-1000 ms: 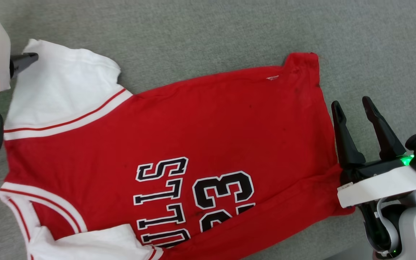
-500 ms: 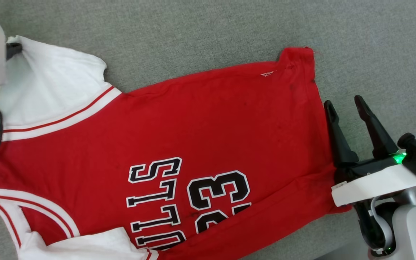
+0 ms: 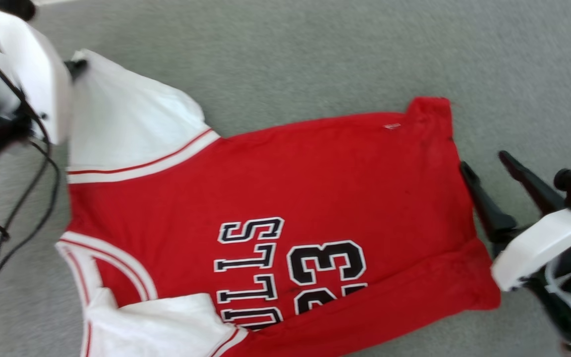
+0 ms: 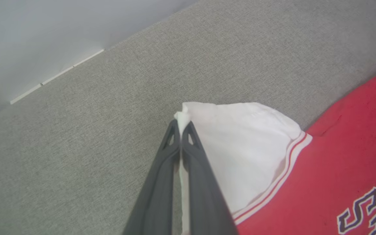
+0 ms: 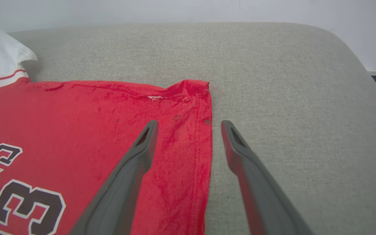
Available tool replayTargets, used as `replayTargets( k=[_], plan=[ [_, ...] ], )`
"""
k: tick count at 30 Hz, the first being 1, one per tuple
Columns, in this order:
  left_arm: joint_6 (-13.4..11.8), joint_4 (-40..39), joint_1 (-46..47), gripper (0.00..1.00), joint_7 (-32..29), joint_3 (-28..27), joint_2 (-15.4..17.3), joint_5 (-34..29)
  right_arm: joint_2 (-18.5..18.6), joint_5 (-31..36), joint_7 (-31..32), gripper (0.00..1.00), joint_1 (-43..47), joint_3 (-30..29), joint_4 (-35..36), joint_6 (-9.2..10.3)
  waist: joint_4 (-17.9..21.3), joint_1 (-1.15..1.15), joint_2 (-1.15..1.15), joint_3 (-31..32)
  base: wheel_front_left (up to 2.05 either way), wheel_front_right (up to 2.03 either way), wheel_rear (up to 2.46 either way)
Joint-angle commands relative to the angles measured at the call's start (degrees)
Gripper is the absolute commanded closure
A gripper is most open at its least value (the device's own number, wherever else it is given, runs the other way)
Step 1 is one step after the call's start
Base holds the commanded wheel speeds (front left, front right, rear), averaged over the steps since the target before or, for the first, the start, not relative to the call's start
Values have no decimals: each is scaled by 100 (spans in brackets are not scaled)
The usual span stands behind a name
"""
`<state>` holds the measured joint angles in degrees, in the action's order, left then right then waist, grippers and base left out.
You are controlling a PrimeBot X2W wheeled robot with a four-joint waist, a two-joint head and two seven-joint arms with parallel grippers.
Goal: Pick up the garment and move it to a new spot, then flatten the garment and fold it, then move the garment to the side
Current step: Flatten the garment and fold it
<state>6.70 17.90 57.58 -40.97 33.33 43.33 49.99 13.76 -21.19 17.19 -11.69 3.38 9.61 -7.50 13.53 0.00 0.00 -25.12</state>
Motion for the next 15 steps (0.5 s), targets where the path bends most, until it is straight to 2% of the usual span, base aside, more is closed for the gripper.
replayTargets(
  k=[1, 6, 11, 15],
  plan=[
    [35, -142, -130, 100, 104, 79, -68, 35, 253, -9, 241, 0, -21, -36, 47, 3, -342, 0, 0, 310, 0, 0, 0],
    [67, -786, -376, 100, 491, 284, -57, 94, 858, -113, 1597, 0, -277, -154, 20, 2, -730, 0, 0, 462, 0, 0, 0],
    [75, -1550, -587, 100, 742, 440, 121, 125, 1180, -88, 3064, 0, -709, -299, 29, 3, -1107, 0, 0, 381, 0, 0, 0],
    [78, -2095, -741, 100, 914, 521, 238, 69, 1399, -6, 3887, 0, -1114, -336, -98, 2, -1403, 0, 0, 229, 0, 0, 0]
  ],
)
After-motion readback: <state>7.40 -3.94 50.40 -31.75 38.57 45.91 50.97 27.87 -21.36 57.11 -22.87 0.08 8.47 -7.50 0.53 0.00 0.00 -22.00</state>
